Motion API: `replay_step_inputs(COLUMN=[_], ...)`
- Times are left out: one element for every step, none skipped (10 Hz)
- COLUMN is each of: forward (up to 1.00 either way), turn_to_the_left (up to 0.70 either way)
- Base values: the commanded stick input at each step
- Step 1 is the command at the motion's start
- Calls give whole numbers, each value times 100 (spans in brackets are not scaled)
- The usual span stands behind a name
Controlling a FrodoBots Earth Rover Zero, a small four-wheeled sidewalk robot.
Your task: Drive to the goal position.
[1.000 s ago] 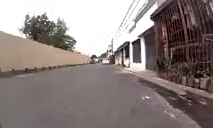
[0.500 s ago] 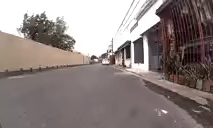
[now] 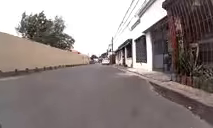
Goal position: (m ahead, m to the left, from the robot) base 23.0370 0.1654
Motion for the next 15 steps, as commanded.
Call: replay_step_inputs(forward=[100, 100, 100, 100, 100, 100, 100, 100, 100, 100, 100, 100, 100, 100, 100], turn_to_the_left=[0, 0, 0, 0, 0, 0, 0, 0, 0, 0, 0, 0, 0, 0, 0])
